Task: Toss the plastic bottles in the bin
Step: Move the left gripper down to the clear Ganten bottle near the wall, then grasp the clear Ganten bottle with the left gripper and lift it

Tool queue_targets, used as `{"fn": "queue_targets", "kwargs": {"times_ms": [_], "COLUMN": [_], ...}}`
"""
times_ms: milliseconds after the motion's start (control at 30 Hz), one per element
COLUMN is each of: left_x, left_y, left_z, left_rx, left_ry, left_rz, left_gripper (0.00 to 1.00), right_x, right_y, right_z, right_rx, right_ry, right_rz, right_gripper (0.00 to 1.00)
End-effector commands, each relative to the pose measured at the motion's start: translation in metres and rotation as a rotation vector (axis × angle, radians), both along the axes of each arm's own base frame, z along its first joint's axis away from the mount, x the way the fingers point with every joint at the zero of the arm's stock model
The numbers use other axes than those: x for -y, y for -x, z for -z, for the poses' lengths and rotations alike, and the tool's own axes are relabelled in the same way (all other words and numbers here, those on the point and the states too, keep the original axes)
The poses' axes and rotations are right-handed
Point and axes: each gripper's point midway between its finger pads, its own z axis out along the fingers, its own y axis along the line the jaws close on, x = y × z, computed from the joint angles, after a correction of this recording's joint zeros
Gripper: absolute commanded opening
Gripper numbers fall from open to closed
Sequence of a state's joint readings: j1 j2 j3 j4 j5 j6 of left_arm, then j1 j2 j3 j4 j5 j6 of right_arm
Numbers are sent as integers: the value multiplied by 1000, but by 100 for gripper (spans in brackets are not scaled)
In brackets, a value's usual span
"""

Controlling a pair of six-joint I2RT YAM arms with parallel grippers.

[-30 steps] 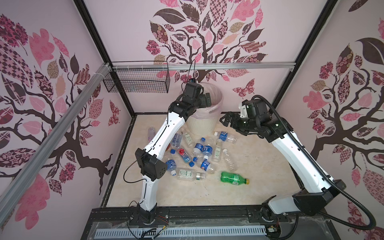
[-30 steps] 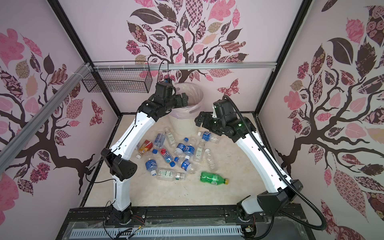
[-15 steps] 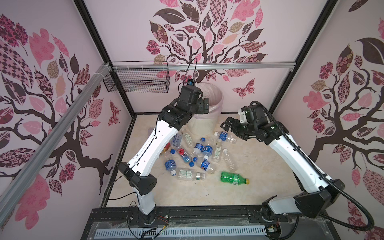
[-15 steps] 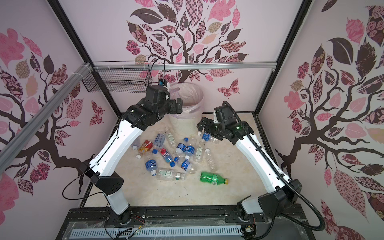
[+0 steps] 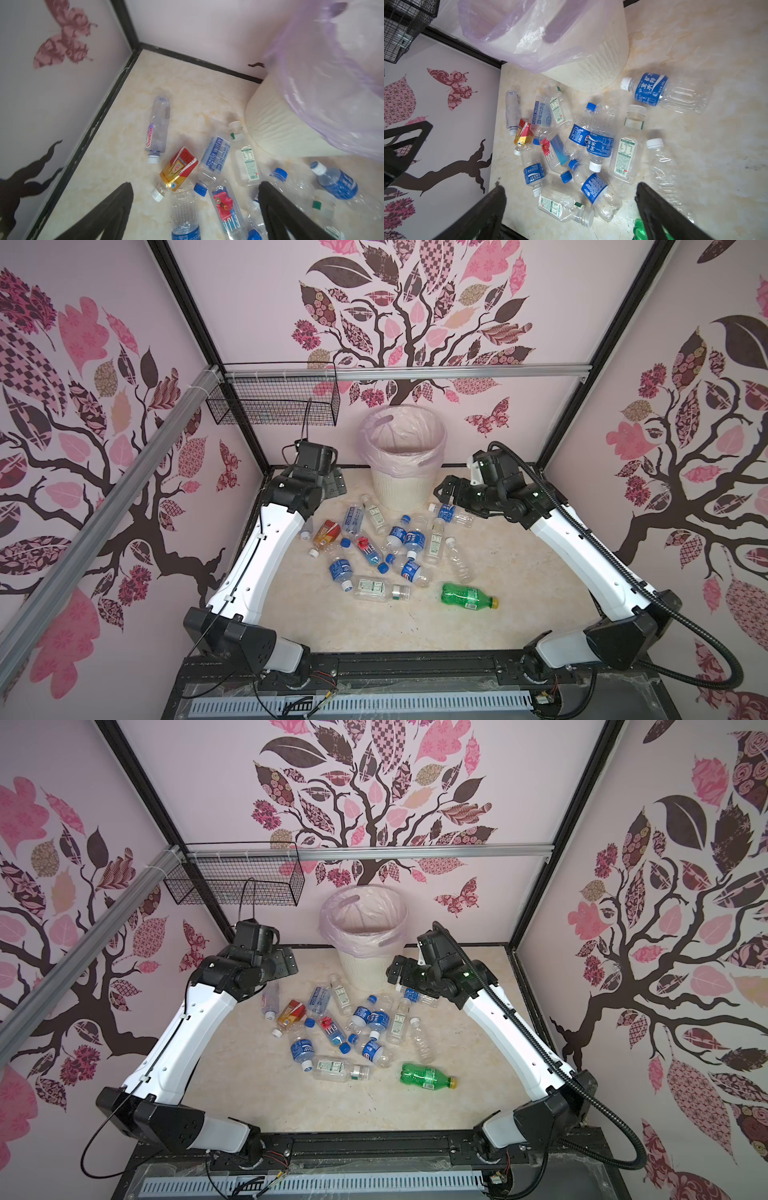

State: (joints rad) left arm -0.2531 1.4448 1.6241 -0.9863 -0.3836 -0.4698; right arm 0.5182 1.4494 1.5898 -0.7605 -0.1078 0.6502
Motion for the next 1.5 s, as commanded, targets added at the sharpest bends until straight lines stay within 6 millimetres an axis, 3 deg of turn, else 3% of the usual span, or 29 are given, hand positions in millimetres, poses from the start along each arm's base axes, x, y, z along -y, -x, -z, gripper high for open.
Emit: {"fn": "queue_targets", "kwargs": {"times_ms": [0, 233, 467, 733, 933, 1100, 1267, 1467], "left_x": [-13, -51, -90, -84, -85, -88, -94, -103], "left_y": [3, -14, -36, -69, -88, -87, -85, -81], "left_z": [31, 101, 164, 199, 216, 239, 251, 266], "left_rx": [-58, -185, -296, -356, -382, -458, -483, -511], "left_ry": [93, 247, 297, 281, 266, 240, 216, 222], "left_rz": [-98, -272, -284, -169, -120, -118, -119, -141], "left_gripper": [97, 97, 97, 97, 91, 84, 79, 73], "right_x": [-24, -61, -65, -66, -74, -77, -82, -99], "right_y": [-2, 8, 16, 18, 13, 8, 5, 1], "right_z": [-8, 4, 16, 43, 46, 45, 45, 36], "right_rx": [39, 18, 2, -43, -57, -61, -63, -29], "right_ry": [22, 72, 106, 138, 125, 135, 124, 59], "right_rz": [-42, -148, -215, -236, -242, -244, -251, -304], "right_gripper": [100, 100, 100, 100, 100, 100, 100, 100]}}
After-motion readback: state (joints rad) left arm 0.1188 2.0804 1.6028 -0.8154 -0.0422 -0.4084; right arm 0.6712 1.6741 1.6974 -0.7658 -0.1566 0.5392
